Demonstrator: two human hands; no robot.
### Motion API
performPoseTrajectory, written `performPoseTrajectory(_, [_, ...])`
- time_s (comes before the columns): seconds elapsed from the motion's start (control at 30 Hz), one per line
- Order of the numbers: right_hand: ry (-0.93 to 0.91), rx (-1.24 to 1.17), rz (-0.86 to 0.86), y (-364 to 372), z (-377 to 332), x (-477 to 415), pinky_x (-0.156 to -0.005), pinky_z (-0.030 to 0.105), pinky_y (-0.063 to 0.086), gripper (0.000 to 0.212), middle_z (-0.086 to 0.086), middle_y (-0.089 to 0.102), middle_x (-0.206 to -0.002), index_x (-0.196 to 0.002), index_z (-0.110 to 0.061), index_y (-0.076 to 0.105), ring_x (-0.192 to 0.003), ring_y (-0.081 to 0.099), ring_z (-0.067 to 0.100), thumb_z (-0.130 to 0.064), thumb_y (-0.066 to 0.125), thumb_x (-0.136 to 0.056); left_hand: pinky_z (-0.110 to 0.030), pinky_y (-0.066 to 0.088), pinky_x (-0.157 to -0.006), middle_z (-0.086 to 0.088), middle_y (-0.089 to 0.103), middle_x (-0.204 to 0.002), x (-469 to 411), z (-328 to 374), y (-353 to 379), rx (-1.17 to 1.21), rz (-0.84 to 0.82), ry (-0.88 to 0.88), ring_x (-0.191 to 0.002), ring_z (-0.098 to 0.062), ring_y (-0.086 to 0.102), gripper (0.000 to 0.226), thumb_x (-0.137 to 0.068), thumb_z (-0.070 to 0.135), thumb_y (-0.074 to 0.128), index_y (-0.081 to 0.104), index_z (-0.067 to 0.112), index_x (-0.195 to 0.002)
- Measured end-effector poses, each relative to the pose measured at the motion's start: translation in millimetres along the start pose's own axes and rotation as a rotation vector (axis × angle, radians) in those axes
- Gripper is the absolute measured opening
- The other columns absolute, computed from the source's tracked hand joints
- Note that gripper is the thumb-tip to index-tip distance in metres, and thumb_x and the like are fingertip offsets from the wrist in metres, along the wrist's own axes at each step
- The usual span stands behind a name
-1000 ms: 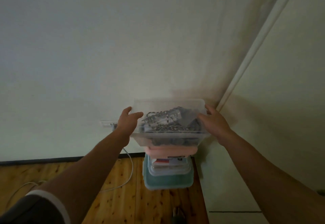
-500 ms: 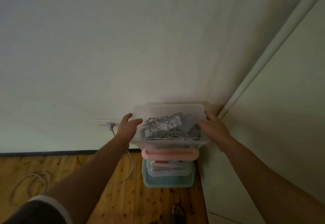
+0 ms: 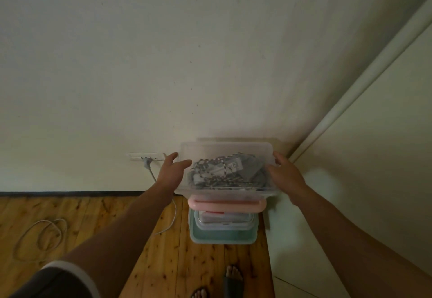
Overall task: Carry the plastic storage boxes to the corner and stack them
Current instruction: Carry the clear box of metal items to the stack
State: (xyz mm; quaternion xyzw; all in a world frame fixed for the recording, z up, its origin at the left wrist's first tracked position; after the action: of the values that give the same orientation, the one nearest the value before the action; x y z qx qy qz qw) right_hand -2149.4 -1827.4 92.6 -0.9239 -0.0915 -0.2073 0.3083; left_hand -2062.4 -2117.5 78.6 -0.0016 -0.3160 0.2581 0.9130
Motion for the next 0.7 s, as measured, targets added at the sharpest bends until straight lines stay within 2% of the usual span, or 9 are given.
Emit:
performPoseTrajectory(0.13, [0.003, 0.015, 0.004, 2.0, 3.0, -2.8, -0.099, 0.039, 0.045, 0.051, 0.002, 0.051, -0.140, -0.143, -0.028, 0.043, -0.122, 0.052, 0.025, -0.027, 0.053, -0.092, -0.035, 0.045, -0.085, -0.008, 0.049, -0.128, -2.7, -0.3, 1.6, -0.006, -0.004, 0.004, -0.103, -0.024, 0.052, 0.063, -0.089, 0.021, 0.064, 0.036, 0.019, -0.145])
performPoseTrajectory(0.27, [-0.007, 0.004, 0.012, 4.2, 7.0, -5.4, -0.087, 0.033, 0.044, 0.045, 0.002, 0.056, -0.132, -0.136, -0.030, 0.049, -0.101, 0.050, 0.018, -0.024, 0.053, -0.092, -0.045, 0.046, -0.098, -0.011, 0.051, -0.130, -4.8, 0.6, 4.2, -0.023, -0.011, 0.008, -0.107, -0.028, 0.054, 0.064, -0.089, 0.021, 0.064, 0.035, 0.019, -0.146])
performPoseTrajectory(0.37, [0.013, 0.024, 0.010, 5.3, 9.2, -8.3, -0.095, 0.039, 0.045, 0.049, 0.003, 0.052, -0.139, -0.141, -0.030, 0.044, -0.114, 0.052, 0.024, -0.026, 0.053, -0.093, -0.049, 0.046, -0.098, -0.013, 0.051, -0.134, -4.9, 0.0, 6.5, -0.032, -0.031, 0.013, -0.110, -0.031, 0.056, 0.067, -0.088, 0.021, 0.064, 0.032, 0.020, -0.147])
performPoseTrajectory(0.43, [0.023, 0.036, 0.011, 6.0, 10.3, -10.1, -0.095, 0.036, 0.043, 0.051, 0.002, 0.049, -0.142, -0.143, -0.030, 0.041, -0.123, 0.049, 0.026, -0.029, 0.052, -0.093, -0.050, 0.047, -0.098, -0.013, 0.050, -0.136, -5.2, -0.6, 7.4, -0.037, -0.038, 0.021, -0.110, -0.031, 0.056, 0.068, -0.088, 0.021, 0.064, 0.030, 0.020, -0.147])
performPoseTrajectory(0.5, [0.031, 0.045, 0.004, 6.8, 11.2, -11.2, -0.096, 0.035, 0.041, 0.054, 0.001, 0.046, -0.146, -0.146, -0.030, 0.038, -0.127, 0.047, 0.026, -0.029, 0.051, -0.093, -0.050, 0.046, -0.098, -0.014, 0.050, -0.137, -5.8, -1.2, 7.8, -0.036, -0.044, 0.027, -0.110, -0.030, 0.055, 0.069, -0.089, 0.021, 0.065, 0.029, 0.021, -0.147])
performPoseTrajectory(0.6, [0.040, 0.062, -0.011, 6.4, 10.7, -11.8, -0.105, 0.043, 0.040, 0.058, 0.000, 0.041, -0.151, -0.149, -0.030, 0.033, -0.132, 0.044, 0.025, -0.028, 0.049, -0.094, -0.050, 0.046, -0.099, -0.013, 0.049, -0.138, -6.0, -2.0, 8.5, -0.034, -0.052, 0.034, -0.112, -0.030, 0.055, 0.069, -0.089, 0.021, 0.065, 0.029, 0.021, -0.147])
performPoseTrajectory(0.7, [0.027, 0.078, -0.026, 6.5, 10.1, -11.7, -0.105, 0.045, 0.041, 0.056, -0.001, 0.042, -0.149, -0.148, -0.031, 0.034, -0.131, 0.045, 0.025, -0.028, 0.049, -0.094, -0.045, 0.047, -0.096, -0.013, 0.049, -0.138, -5.8, -2.5, 8.6, -0.034, -0.055, 0.042, -0.108, -0.028, 0.054, 0.069, -0.089, 0.021, 0.065, 0.029, 0.021, -0.147])
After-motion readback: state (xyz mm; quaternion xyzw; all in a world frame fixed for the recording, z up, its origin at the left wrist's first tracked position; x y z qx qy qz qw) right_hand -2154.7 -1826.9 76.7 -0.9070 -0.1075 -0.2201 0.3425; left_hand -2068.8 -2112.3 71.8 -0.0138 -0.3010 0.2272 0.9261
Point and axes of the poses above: each hand's wrist, its own x-axis away from the middle knuckle, its own y-axis out of the palm, z = x × y, the point moved 5 cm from there along -x, towards the middle knuckle
